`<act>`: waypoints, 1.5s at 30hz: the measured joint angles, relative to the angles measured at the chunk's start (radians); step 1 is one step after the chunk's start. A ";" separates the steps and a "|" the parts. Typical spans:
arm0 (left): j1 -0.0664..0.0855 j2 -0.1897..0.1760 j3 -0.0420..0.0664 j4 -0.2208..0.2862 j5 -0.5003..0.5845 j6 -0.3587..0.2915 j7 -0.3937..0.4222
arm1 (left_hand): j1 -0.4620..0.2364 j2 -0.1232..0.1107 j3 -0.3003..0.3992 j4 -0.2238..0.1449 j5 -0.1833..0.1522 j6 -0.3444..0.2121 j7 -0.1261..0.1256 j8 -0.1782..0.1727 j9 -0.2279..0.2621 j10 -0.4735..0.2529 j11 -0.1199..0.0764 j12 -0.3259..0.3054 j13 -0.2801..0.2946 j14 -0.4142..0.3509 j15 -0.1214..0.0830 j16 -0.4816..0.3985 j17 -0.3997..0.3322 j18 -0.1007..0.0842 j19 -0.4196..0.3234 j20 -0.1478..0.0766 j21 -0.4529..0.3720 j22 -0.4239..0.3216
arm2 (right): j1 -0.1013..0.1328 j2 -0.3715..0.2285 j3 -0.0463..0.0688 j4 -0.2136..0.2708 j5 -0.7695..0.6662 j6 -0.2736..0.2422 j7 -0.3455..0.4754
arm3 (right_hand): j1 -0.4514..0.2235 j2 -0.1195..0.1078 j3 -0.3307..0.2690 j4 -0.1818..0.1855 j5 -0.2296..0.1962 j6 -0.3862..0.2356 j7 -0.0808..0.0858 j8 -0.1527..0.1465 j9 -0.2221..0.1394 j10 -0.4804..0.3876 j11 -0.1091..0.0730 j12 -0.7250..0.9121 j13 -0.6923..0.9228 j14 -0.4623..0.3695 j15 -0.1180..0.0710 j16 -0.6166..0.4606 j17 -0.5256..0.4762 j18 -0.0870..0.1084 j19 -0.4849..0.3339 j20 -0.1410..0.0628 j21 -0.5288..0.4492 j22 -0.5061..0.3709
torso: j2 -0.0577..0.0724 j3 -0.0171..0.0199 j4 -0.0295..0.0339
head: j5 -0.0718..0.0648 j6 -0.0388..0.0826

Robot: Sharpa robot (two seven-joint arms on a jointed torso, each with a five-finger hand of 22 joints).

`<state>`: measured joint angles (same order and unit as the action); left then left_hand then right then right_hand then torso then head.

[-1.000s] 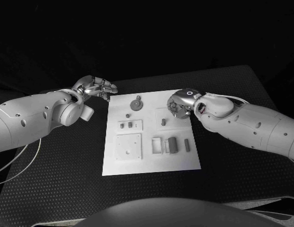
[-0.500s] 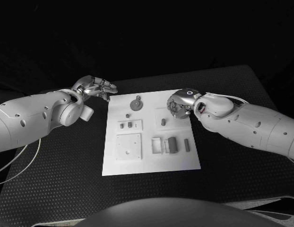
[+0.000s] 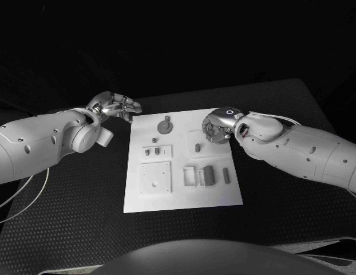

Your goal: Assemble the parts on the task board

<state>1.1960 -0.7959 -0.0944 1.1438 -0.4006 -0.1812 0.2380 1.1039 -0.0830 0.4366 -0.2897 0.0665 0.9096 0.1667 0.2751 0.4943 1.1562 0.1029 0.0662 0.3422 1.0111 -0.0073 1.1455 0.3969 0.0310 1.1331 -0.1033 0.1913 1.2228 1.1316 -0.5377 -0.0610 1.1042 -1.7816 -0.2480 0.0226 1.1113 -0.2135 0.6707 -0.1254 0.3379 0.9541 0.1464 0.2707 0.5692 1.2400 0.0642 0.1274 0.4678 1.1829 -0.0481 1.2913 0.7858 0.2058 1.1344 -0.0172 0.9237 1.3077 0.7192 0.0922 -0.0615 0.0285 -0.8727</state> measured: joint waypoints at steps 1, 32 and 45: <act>0.000 0.000 0.000 0.000 0.000 0.000 0.000 | 0.000 0.000 0.000 0.000 0.000 0.000 0.000 0.000 0.000 0.000 0.000 0.000 0.000 0.000 0.000 0.000 0.000 0.000 0.000 0.000 0.000 0.000 | 0.000 0.000 0.000 0.000 0.000 0.000 0.000 | 0.000 0.000 0.000 0.003 0.000 -0.002 -0.001 0.000 0.000 0.000 0.000 0.000 0.000 0.000 0.000 0.000 0.000 0.000 0.000 0.000 0.000 0.000 | 0.000 0.0000 -0.0001 | 0.000 0.000; 0.000 -0.001 0.000 0.000 0.000 0.000 -0.001 | 0.000 0.000 0.000 0.000 0.000 0.000 0.000 0.000 0.000 0.000 0.000 0.000 0.003 0.000 0.000 0.000 0.001 0.000 0.000 0.000 0.000 -0.001 | -0.001 0.010 -0.001 0.000 -0.045 -0.008 -0.017 | 0.059 0.105 0.032 -0.082 -0.009 0.049 -0.026 0.028 0.020 0.058 -0.028 0.022 0.017 0.013 -0.017 0.000 0.005 -0.008 0.002 -0.006 0.010 0.000 | 0.000 0.0004 -0.0001 | -0.001 0.000; 0.000 -0.001 0.000 -0.001 0.000 0.000 -0.001 | 0.000 0.000 0.000 0.000 0.000 0.000 0.000 0.000 0.000 -0.003 0.003 0.000 0.003 0.000 0.000 0.000 0.001 0.000 0.000 0.000 0.000 -0.001 | -0.006 0.001 -0.004 0.012 -0.058 -0.031 -0.022 | 0.060 0.105 0.036 -0.092 -0.010 0.063 -0.036 0.035 0.021 0.074 -0.037 0.026 0.020 0.017 -0.022 0.000 0.005 -0.008 0.002 -0.006 0.014 0.000 | 0.000 0.0005 0.0001 | -0.001 0.000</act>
<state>1.1962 -0.7965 -0.0944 1.1428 -0.4004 -0.1812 0.2373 1.1039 -0.0830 0.4366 -0.2898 0.0665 0.9100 0.1662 0.2751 0.4943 1.1536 0.1054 0.0662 0.3450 1.0107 -0.0068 1.1455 0.3983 0.0311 1.1330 -0.1031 0.1913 1.2221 1.1261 -0.5365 -0.0650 1.1164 -1.8394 -0.2791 0.0005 1.1708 -0.1089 0.7065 -0.2174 0.3278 1.0174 0.1106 0.3056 0.5900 1.3135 0.0268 0.1539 0.4881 1.1999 -0.0703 1.2914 0.7906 0.1976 1.1367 -0.0233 0.9376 1.3077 0.7191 0.0927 -0.0614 0.0272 -0.8728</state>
